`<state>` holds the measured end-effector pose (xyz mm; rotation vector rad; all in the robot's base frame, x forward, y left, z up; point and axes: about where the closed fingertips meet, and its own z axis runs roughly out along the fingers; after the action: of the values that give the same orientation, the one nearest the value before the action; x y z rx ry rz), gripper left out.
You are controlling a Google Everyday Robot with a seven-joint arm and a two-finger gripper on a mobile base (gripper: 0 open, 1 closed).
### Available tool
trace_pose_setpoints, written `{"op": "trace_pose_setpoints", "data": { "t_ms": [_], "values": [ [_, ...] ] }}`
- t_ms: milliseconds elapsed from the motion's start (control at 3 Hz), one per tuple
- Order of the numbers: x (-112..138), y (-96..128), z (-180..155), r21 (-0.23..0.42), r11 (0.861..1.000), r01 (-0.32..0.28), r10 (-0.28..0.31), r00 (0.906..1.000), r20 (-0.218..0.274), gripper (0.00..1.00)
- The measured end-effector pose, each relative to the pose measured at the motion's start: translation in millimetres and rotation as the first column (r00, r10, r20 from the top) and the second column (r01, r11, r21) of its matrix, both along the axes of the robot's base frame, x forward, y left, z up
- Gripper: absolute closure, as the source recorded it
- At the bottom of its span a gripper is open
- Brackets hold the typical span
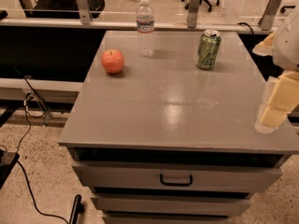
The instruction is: Knock green can over
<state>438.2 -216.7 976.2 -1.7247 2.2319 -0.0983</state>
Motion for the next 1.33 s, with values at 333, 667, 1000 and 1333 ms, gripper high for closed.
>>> {"op": "trace_pose_setpoints", "data": {
  "t_ms": [333,667,1000,1333],
  "values": [
    [9,-2,3,0.003,1.0,-0.002,0.002,0.9998,0.019,0.0],
    [43,-13,8,0.038,0.999,-0.011,0.009,0.999,0.044,0.0],
    [92,-26,14,0.094,0.995,-0.029,0.022,0.997,0.074,0.0],
    [151,-29,-11,0.163,0.985,-0.063,0.057,0.9976,0.038,0.0]
  ]
}}
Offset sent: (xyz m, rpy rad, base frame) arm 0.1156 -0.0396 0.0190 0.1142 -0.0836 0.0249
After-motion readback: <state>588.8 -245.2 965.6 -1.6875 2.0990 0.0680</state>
